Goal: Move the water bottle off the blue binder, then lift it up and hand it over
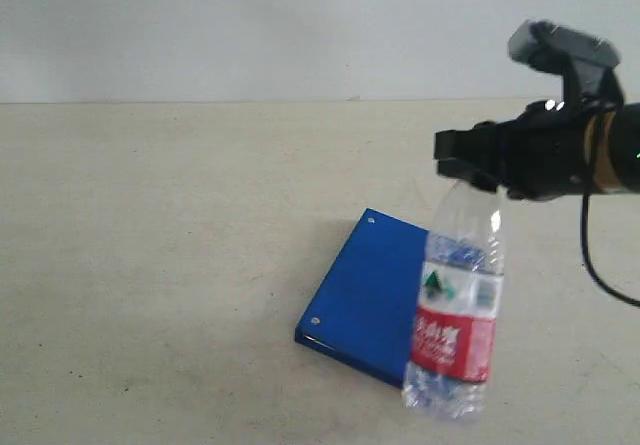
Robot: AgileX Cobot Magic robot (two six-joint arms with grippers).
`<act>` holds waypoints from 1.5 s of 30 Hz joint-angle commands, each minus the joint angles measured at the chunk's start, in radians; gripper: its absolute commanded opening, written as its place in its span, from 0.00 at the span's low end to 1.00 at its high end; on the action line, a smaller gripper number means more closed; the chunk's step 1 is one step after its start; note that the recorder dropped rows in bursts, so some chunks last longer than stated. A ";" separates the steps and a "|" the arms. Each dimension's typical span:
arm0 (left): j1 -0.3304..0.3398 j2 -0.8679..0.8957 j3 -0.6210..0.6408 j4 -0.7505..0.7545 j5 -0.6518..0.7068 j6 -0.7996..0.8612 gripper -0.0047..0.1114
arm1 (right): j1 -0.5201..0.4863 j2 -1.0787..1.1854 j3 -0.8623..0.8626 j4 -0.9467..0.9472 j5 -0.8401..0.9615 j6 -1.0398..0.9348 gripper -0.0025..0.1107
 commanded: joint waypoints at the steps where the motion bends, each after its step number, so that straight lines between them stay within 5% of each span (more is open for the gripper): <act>1: -0.002 -0.003 0.003 0.000 -0.008 0.004 0.08 | -0.002 -0.106 -0.003 -0.051 0.444 -0.143 0.02; 5: -0.002 -0.003 0.003 0.000 -0.008 0.004 0.08 | -0.002 -0.116 -0.003 -0.088 0.494 -0.309 0.02; 16: -0.002 -0.003 0.003 0.000 -0.008 0.004 0.08 | -0.002 -0.024 -0.003 -0.088 0.624 -0.287 0.05; 23: -0.002 -0.003 0.003 0.000 -0.008 0.004 0.08 | -0.002 -0.003 -0.003 -0.088 0.636 -0.147 0.49; 25: -0.002 -0.003 0.003 0.000 -0.008 0.004 0.08 | -0.002 -0.003 -0.003 -0.088 0.644 -0.125 0.54; 39: -0.002 -0.003 0.003 0.000 -0.008 0.004 0.08 | -0.002 -0.151 -0.130 -0.088 0.673 -0.246 0.54; 45: -0.002 -0.003 0.003 0.000 -0.008 0.004 0.08 | -0.002 -0.269 -0.184 -0.088 0.428 -0.281 0.53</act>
